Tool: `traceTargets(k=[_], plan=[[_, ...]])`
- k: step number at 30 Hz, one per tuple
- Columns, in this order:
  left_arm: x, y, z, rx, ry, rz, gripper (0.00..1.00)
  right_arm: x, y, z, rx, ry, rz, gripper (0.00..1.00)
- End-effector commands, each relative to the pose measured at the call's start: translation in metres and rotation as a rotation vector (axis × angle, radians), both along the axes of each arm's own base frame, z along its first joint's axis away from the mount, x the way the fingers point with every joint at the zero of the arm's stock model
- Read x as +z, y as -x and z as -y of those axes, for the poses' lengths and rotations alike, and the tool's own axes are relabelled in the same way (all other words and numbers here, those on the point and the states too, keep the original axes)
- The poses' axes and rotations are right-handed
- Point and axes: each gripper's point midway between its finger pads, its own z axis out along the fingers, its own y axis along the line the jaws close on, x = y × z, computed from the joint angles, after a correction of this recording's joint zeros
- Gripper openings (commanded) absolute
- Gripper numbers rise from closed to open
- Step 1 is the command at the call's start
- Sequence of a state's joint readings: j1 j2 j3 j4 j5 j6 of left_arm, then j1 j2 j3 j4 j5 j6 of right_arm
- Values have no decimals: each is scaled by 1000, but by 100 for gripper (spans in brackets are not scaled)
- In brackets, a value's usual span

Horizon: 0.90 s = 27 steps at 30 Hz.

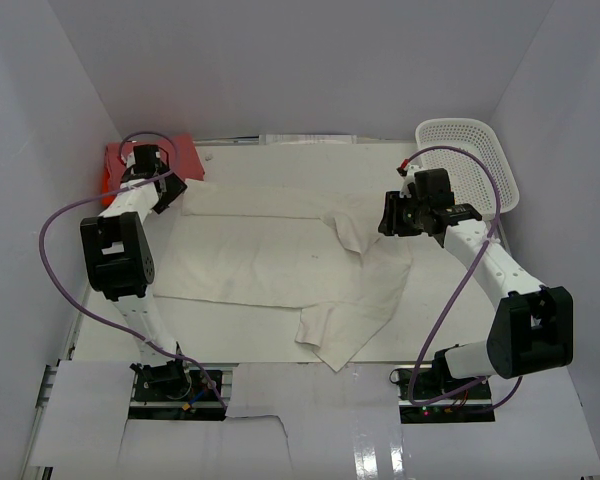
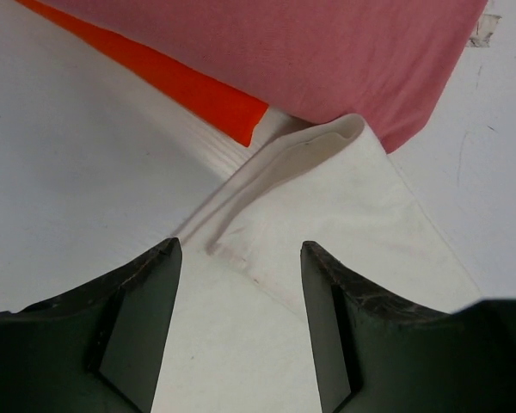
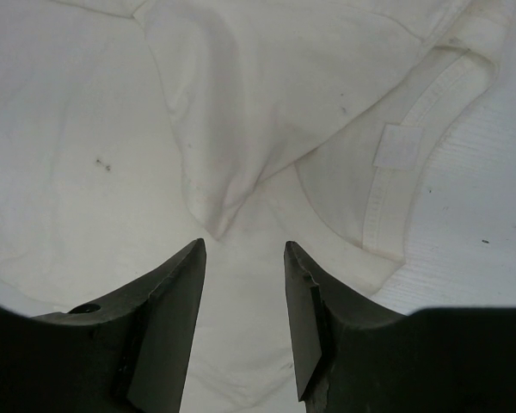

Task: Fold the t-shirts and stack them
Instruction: Fold the flattened tshirt in 1/3 of the way

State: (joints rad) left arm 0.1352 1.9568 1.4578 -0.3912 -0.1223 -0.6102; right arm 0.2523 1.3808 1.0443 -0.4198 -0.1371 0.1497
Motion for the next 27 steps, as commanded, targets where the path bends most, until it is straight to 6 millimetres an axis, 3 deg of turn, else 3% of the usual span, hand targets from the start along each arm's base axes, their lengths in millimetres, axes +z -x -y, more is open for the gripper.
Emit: traceTargets(k=[1, 6, 14, 18, 23, 24, 25, 27], plan=[[27, -7, -4, 13, -11, 52, 68, 1, -3, -4, 10, -3, 12, 48], [24, -19, 21, -85, 36, 78, 68, -9, -15, 0, -27, 23, -2, 49], [37, -49, 111, -419, 145, 184, 65, -38, -43, -2, -69, 49, -71, 43], [31, -57, 123, -468, 187, 183, 64, -48, -54, -8, -66, 35, -86, 41], [3, -59, 124, -460, 208, 139, 63, -62, -76, -10, -89, 52, -99, 37], [-2, -59, 122, -454, 205, 129, 62, -65, -78, -12, -86, 48, -106, 34], [-7, -58, 121, -448, 202, 121, 62, -67, -80, -13, -83, 44, -113, 17], [-16, -54, 119, -440, 195, 104, 62, -76, -84, -15, -86, 43, -131, 8]])
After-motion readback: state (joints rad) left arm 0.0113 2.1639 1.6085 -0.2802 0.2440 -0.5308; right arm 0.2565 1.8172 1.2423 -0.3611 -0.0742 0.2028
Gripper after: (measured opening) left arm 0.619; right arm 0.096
